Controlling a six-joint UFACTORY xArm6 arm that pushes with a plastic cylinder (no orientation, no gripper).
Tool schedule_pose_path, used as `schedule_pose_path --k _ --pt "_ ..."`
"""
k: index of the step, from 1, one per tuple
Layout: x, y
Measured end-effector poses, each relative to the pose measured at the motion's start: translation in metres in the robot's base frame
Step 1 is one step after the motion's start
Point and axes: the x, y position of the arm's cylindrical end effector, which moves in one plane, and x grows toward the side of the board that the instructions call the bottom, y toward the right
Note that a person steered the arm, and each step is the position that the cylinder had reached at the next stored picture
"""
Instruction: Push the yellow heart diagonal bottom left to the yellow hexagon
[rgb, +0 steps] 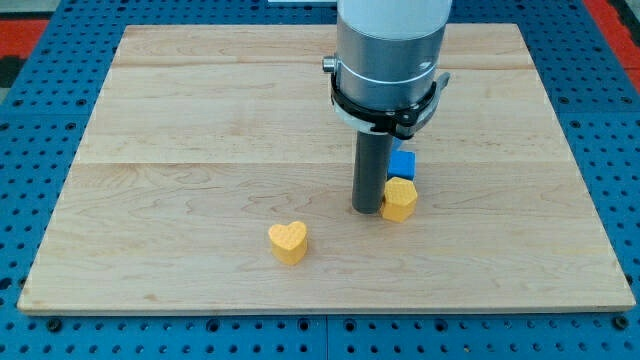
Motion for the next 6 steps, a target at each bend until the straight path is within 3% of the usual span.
schedule_pose_path --k 1,2,3,4,6 --pt "-0.019 -0.03" --pt "-0.042 -0.125" --pt "-0.007 -0.197" --pt "0.04 -0.17" --pt "0.054 -0.094"
